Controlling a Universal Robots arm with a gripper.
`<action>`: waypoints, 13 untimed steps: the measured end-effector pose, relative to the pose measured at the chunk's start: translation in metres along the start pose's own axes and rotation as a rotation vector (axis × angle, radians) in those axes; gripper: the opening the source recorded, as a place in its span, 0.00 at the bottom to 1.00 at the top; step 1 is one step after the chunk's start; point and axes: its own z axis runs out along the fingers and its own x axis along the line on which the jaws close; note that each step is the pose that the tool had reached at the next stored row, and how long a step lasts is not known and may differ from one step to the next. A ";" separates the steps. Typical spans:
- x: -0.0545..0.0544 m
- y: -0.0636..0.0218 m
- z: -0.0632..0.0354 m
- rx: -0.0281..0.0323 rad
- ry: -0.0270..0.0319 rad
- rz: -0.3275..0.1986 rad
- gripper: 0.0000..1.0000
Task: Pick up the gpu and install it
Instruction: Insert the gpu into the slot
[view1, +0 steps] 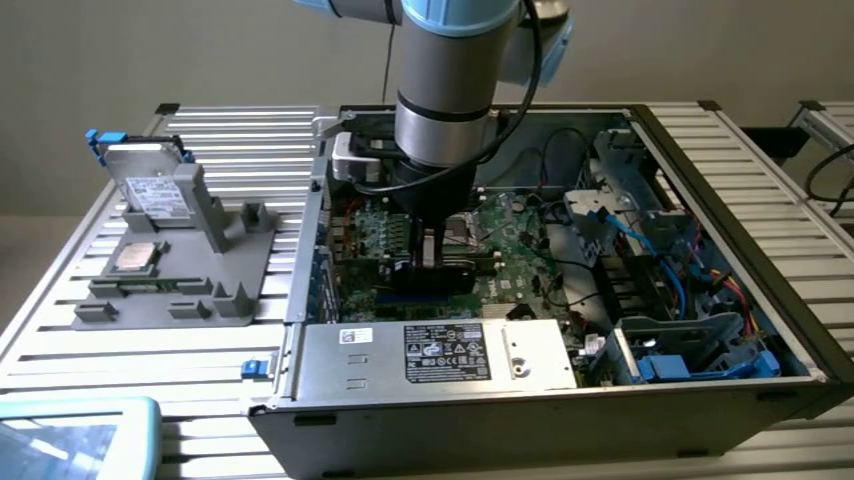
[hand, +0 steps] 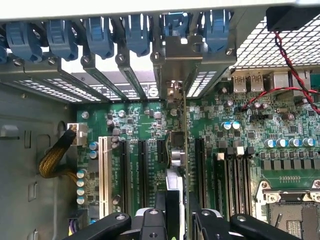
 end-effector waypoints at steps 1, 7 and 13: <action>0.000 0.0000 0.0000 0.0001 0.0000 -0.001 0.27; -0.001 0.0000 0.0000 0.0001 0.0003 -0.001 0.27; -0.002 0.0009 0.0000 0.0002 0.0004 -0.002 0.27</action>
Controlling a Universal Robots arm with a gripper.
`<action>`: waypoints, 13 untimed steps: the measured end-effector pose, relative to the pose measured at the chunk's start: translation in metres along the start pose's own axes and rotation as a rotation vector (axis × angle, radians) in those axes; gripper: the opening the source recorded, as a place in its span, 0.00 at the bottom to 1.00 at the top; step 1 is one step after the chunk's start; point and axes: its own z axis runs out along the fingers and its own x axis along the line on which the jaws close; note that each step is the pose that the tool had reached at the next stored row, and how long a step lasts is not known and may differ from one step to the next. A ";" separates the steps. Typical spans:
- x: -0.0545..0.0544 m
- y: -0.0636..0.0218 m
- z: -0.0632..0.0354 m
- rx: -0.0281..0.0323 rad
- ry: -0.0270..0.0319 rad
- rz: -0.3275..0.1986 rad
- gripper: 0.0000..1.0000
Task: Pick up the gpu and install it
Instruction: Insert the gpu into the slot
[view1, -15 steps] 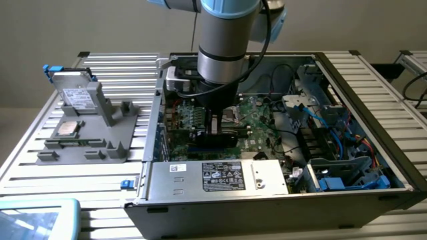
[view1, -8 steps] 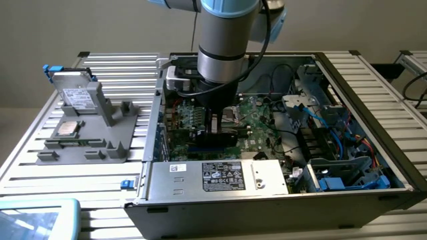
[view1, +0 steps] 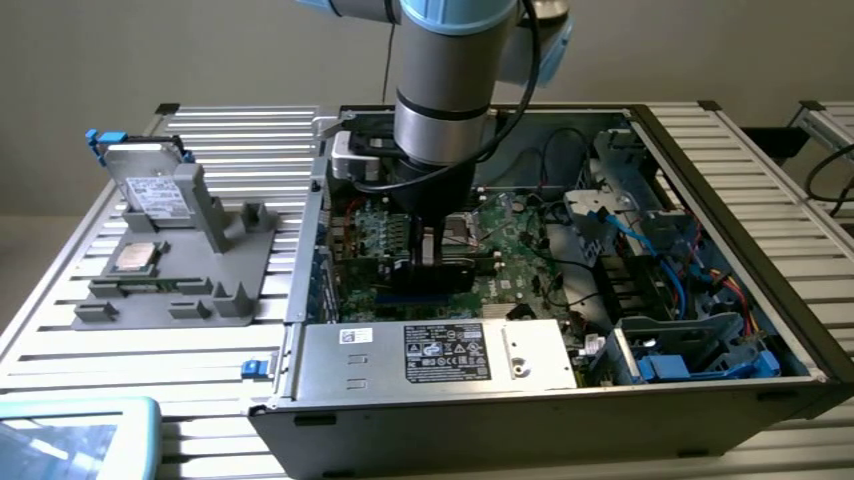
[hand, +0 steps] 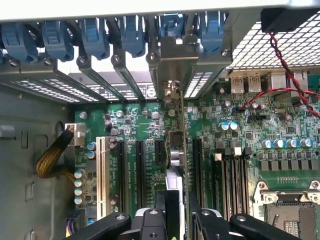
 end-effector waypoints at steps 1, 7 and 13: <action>0.000 0.0001 0.0000 0.0000 0.0001 -0.001 0.27; -0.001 0.0003 0.0000 0.0009 0.0002 -0.002 0.27; -0.003 0.0005 0.0000 0.0016 0.0017 -0.013 0.27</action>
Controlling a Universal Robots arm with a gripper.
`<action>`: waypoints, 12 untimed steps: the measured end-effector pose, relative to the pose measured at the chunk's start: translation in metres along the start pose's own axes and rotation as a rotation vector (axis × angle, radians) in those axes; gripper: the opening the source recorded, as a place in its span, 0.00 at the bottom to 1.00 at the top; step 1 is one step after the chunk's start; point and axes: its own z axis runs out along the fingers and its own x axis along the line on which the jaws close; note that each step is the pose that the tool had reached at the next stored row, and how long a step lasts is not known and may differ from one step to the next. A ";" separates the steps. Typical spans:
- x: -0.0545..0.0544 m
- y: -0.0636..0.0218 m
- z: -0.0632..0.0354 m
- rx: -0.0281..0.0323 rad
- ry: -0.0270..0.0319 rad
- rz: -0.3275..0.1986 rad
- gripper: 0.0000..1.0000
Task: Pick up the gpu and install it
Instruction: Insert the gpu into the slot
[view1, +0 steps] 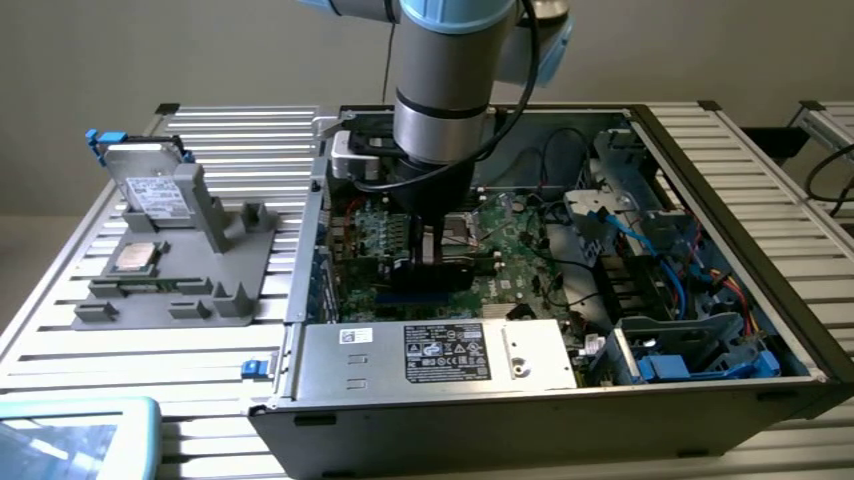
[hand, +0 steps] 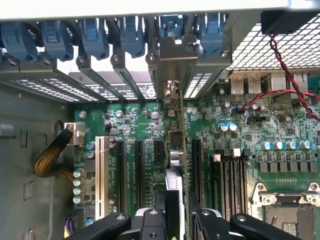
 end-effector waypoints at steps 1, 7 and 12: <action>0.000 0.0000 0.0000 0.0000 0.0002 -0.001 0.27; 0.000 -0.0001 0.0002 0.0000 0.0004 -0.002 0.27; 0.000 -0.0002 0.0014 0.0003 0.0015 -0.006 0.27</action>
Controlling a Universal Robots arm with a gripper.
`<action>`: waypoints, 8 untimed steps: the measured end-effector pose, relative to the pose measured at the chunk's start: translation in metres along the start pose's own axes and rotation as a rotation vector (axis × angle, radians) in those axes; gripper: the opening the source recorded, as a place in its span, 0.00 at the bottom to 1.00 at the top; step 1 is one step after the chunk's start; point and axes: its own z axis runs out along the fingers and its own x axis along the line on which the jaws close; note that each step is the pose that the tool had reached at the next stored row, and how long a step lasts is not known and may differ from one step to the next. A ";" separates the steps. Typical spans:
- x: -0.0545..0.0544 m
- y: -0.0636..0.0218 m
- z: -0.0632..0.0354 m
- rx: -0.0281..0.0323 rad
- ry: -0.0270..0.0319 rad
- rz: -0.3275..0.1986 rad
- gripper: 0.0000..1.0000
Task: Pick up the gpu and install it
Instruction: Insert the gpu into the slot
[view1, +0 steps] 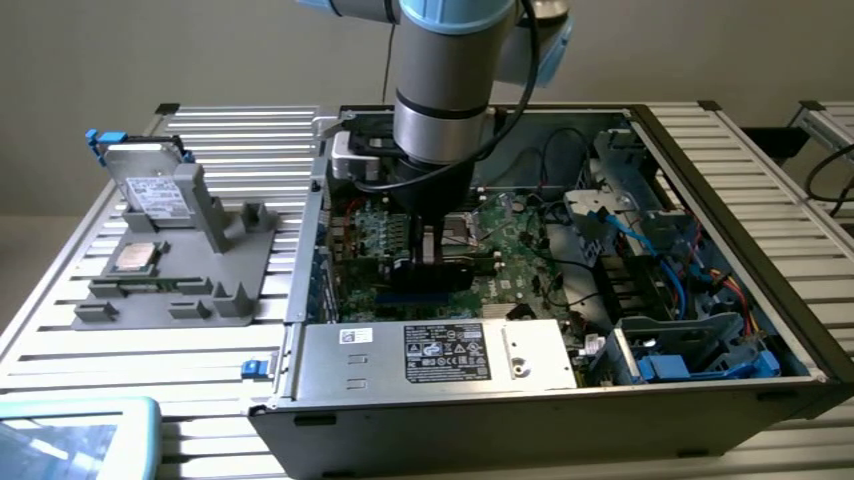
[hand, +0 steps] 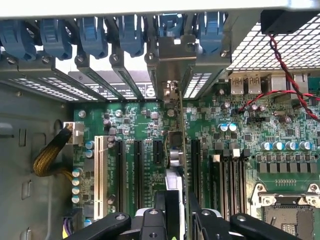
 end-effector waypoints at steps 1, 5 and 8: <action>0.000 0.0000 0.0003 0.0000 0.0008 0.000 0.27; 0.000 0.0000 0.0006 0.0000 0.0012 -0.001 0.27; 0.000 0.0000 0.0006 0.0000 0.0013 -0.001 0.27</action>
